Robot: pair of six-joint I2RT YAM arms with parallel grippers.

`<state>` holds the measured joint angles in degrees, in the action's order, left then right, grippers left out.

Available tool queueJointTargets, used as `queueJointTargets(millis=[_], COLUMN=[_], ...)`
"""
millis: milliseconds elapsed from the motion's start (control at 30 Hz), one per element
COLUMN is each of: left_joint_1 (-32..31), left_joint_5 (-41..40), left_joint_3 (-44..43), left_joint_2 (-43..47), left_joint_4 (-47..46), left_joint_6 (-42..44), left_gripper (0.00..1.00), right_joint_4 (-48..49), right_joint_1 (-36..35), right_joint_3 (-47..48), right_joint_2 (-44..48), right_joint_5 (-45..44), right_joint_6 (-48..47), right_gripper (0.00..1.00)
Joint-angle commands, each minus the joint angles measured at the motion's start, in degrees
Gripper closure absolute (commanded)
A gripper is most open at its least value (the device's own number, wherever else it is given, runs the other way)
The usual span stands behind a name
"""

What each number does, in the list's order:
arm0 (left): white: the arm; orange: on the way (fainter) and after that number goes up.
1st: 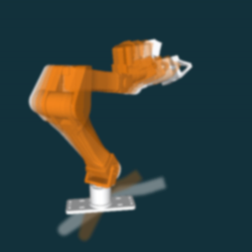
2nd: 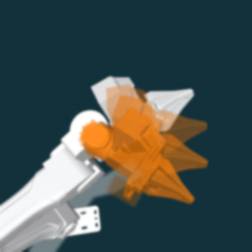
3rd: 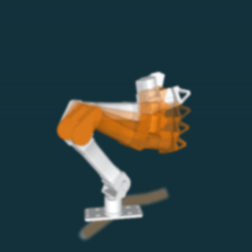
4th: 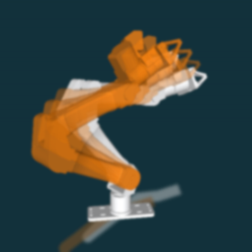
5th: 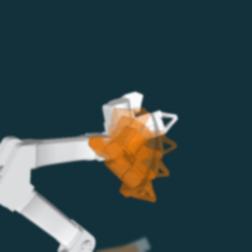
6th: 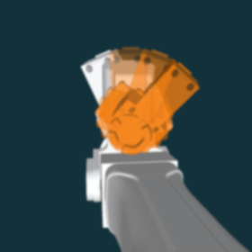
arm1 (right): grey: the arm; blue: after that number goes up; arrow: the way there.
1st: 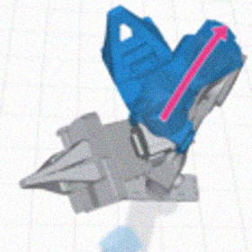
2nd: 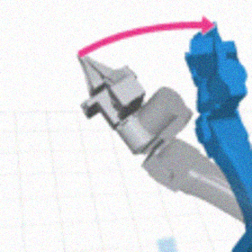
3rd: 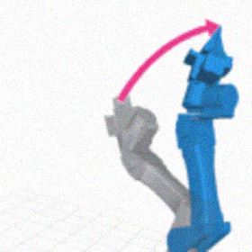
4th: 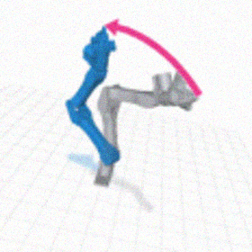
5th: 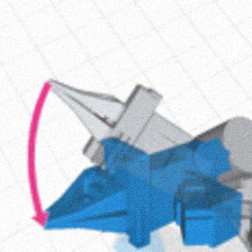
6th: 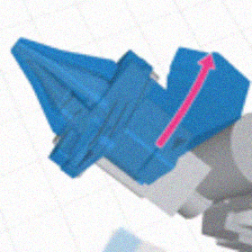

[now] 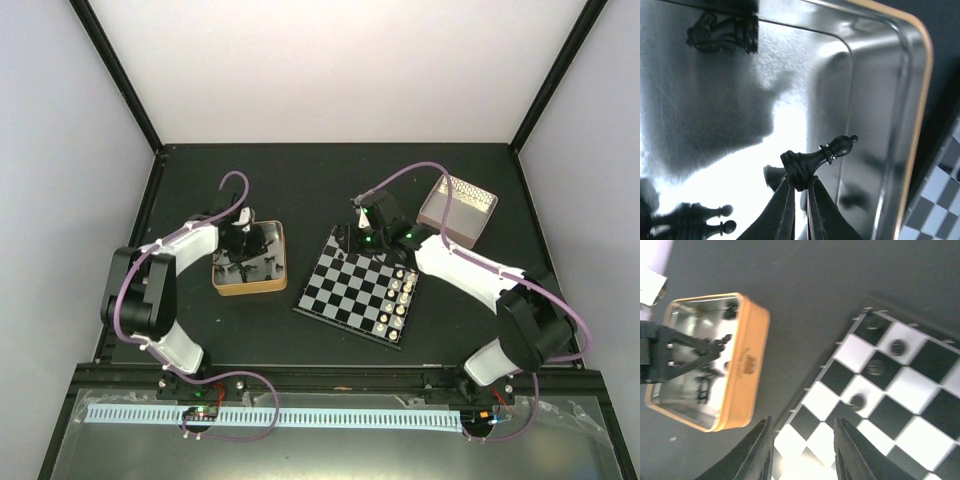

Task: Set up the chess pieces on the board
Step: Pick up the chess piece from the storage box, then place the chess piece on the chessboard.

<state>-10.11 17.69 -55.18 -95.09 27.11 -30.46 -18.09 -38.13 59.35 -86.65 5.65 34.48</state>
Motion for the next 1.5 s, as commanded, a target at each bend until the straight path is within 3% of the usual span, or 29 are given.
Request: queueJointTargets(millis=[0, 333, 633, 800, 1167, 1267, 1333, 1467], left_joint_1=[0.3, -0.9, -3.6, -4.5, -4.7, -4.7, -4.7, -4.5], left_joint_5=[5.8, 27.4, 34.0, 35.4, 34.8, 33.3, 30.6, 18.8], left_joint_3=[3.2, 7.4, 7.5, 7.7, 7.7, 7.7, 7.6, 7.9], left_joint_2=[6.2, 16.8, 16.8, 16.6, 16.7, 17.4, 17.9, 19.7], left_joint_4=[-2.7, -5.9, -7.7, -8.4, -8.0, -7.4, -6.4, -3.1], left_joint_6=[0.4, 3.1, 3.7, 3.7, 3.6, 3.8, 4.0, 4.2], left_gripper=[0.95, 0.95, 0.95, 0.95, 0.95, 0.86, 0.69, 0.55], right_joint_4=[9.5, 23.9, 23.0, 20.9, 20.8, 19.7, 15.7, 5.4], right_joint_1=[0.2, -0.1, -0.3, -0.2, -0.5, -0.5, -0.4, -0.4], right_joint_3=[-1.1, -0.1, 2.7, 3.7, 4.1, 4.3, 5.5, 8.4], right_joint_2=[-2.6, -8.2, -10.8, -12.3, -12.3, -11.8, -11.9, -12.2], right_joint_5=[17.2, 34.1, 34.9, 34.8, 36.3, 34.8, 31.3, 19.3], right_joint_6=[2.9, 13.4, 14.4, 13.9, 14.5, 14.0, 11.0, 4.1], right_gripper=[0.64, 0.45, 0.49, 0.58, 0.95, 0.98, 0.99, 0.99])
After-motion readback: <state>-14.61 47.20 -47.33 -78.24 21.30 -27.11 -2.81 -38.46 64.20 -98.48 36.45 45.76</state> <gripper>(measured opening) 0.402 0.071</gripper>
